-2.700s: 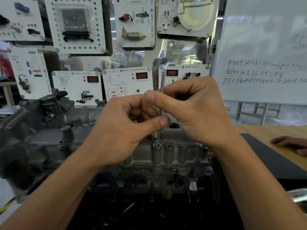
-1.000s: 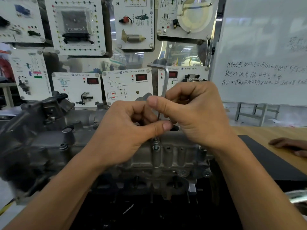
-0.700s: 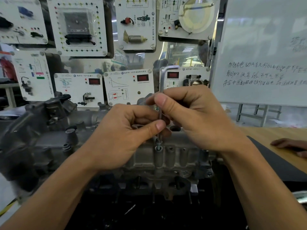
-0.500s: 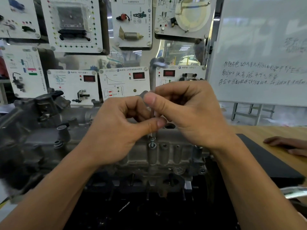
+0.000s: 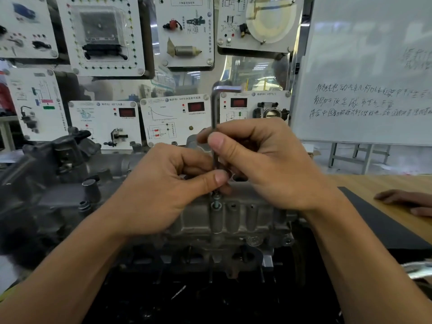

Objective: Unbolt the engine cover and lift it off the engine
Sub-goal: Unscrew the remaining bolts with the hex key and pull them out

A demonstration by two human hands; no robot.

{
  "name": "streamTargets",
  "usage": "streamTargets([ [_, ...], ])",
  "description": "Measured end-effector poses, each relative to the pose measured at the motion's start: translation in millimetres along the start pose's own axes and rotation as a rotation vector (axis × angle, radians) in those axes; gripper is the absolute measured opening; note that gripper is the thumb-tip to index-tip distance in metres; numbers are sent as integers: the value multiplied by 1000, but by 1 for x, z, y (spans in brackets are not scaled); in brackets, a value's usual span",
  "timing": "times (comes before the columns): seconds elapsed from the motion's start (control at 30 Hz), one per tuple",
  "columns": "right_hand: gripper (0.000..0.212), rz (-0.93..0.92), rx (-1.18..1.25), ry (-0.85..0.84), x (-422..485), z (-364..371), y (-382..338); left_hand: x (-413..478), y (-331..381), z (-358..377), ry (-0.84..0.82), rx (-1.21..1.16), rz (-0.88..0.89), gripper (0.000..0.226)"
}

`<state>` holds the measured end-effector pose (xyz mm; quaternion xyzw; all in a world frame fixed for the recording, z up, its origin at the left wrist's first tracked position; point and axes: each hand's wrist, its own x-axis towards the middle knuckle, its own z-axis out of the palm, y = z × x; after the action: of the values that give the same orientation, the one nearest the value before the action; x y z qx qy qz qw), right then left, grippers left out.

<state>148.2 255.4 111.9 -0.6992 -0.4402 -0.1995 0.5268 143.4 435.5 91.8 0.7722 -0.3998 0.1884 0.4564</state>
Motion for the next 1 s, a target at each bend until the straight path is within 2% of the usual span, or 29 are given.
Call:
streamTargets([
  [0.1,12,-44,-2,101,2,2,1,3,0,6,123,27,9,31],
  [0.2,14,-58,4,115,3,3,2,4,1,10,165,50,21,46],
  [0.3,24,-68,8,39,2,3,2,4,-1,7,146,45,14,41],
  [0.4,24,-4,49,-15,1,0,2,0,-2,1,21,-12,1,12],
  [0.47,24,41,80,-52,0,-2,2,-3,-1,-1,-20,-32,7,15],
  [0.6,23,7,-7,-50,1,-2,-1,-3,0,3,119,-49,-20,8],
  [0.7,15,-37,-50,39,4,1,-4,1,-1,9,216,36,15,33],
  [0.8,21,-42,-109,57,8,2,-8,2,1,8,228,33,-25,39],
  [0.87,27,-36,-140,29,11,-2,-10,-1,3,1,174,19,-79,32],
  [0.93,27,-20,-163,19,13,-8,-13,-5,5,-8,14,46,-142,22],
  [1.0,25,-4,-149,37,15,-13,-17,-8,7,-14,-163,152,-181,25],
])
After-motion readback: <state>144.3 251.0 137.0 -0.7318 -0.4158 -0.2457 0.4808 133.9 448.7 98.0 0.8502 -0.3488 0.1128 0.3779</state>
